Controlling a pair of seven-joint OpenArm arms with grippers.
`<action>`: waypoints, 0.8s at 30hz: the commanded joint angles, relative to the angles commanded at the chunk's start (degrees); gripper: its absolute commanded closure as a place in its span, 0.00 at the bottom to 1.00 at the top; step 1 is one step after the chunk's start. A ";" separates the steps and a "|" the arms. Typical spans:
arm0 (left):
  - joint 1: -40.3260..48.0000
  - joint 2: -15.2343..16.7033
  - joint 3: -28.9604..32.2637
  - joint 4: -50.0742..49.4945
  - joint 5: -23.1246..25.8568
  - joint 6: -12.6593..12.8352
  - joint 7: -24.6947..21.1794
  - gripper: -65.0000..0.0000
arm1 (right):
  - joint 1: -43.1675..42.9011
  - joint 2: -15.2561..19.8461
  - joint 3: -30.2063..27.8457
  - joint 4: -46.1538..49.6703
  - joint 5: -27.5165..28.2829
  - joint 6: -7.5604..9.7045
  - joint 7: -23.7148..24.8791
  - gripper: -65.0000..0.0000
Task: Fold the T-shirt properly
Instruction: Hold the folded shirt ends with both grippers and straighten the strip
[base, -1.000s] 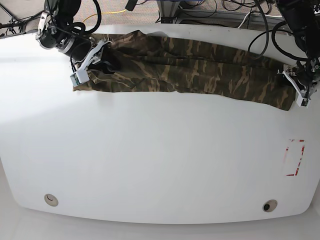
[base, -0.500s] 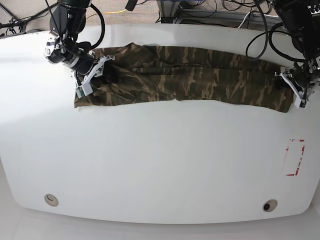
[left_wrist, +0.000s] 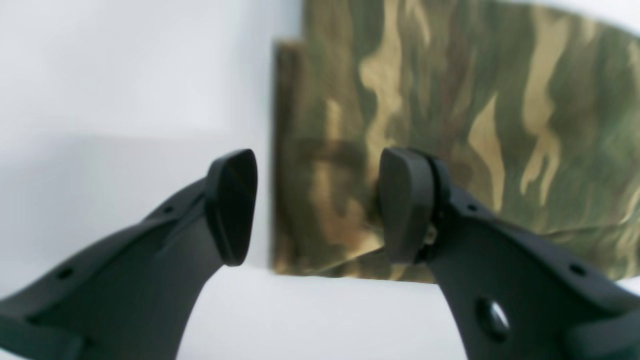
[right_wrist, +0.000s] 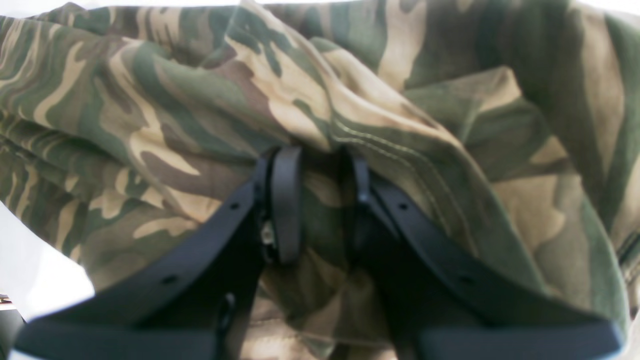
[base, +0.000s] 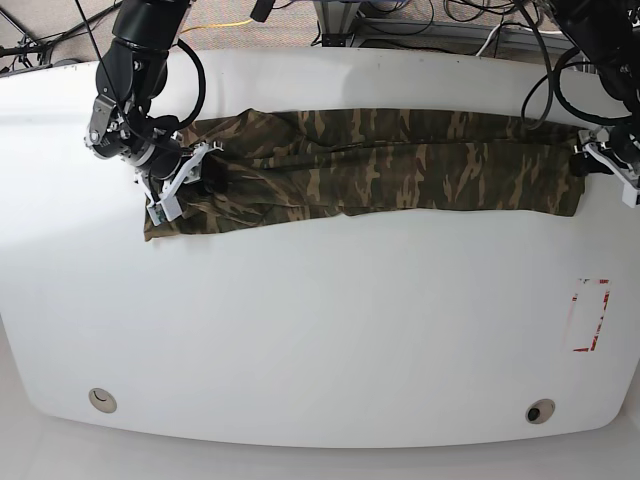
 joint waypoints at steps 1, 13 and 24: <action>0.00 -0.53 -0.09 -0.09 -0.53 0.00 -0.09 0.45 | -0.09 -0.09 0.00 0.00 0.00 0.00 0.00 0.80; -0.53 -0.79 0.44 -7.82 -0.70 0.00 -0.35 0.34 | -0.97 -0.26 0.09 1.41 0.09 0.00 0.00 0.81; -1.05 -0.53 7.30 -8.70 -0.79 0.00 0.09 0.40 | -1.23 -1.32 0.35 2.55 0.18 0.00 0.00 0.81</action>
